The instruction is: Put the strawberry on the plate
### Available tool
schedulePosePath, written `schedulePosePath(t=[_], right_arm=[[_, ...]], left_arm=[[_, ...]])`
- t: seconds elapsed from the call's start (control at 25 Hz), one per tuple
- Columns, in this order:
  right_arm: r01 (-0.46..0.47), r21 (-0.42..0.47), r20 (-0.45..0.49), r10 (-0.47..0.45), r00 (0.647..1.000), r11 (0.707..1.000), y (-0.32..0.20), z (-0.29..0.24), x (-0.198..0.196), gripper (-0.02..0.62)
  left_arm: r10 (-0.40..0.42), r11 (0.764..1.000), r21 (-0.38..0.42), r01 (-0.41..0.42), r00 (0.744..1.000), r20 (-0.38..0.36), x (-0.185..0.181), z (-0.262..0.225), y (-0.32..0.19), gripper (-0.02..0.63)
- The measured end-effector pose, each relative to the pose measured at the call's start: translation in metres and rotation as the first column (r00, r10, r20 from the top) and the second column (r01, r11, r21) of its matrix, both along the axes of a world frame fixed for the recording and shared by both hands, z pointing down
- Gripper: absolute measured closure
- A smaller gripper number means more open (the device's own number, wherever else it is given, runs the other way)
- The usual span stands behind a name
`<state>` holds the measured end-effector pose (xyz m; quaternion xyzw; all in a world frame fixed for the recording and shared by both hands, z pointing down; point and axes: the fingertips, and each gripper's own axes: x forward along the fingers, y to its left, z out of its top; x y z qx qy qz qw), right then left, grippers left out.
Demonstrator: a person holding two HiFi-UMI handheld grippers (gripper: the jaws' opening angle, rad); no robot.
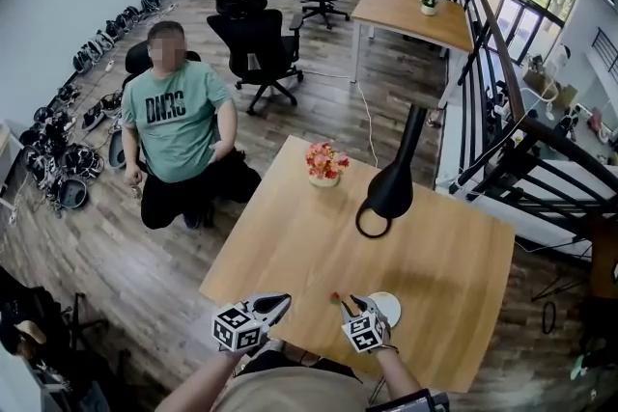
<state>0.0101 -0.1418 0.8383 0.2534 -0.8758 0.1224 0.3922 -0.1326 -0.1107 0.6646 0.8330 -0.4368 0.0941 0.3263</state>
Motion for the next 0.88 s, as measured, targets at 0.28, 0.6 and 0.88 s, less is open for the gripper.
schedulePosePath(t=[0.28, 0.6, 0.88], right_arm=[[0.087, -0.081, -0.073, -0.093, 0.993, 0.993, 0.002, 0.065, -0.007, 0.472], [0.241, -0.109, -0.155, -0.256, 0.954, 0.965, 0.003, 0.122, -0.030, 0.472], [0.305, -0.166, -0.202, -0.335, 0.920, 0.938, -0.004, 0.155, -0.036, 0.472]], left_arm=[[0.008, 1.000, -0.014, -0.007, 0.999, 0.032, 0.008, 0.008, -0.008, 0.601], [-0.006, 0.999, -0.038, 0.008, 0.999, 0.048, 0.009, 0.013, -0.006, 0.601], [-0.033, 0.998, -0.051, 0.036, 0.998, 0.061, 0.002, 0.016, -0.010, 0.601]])
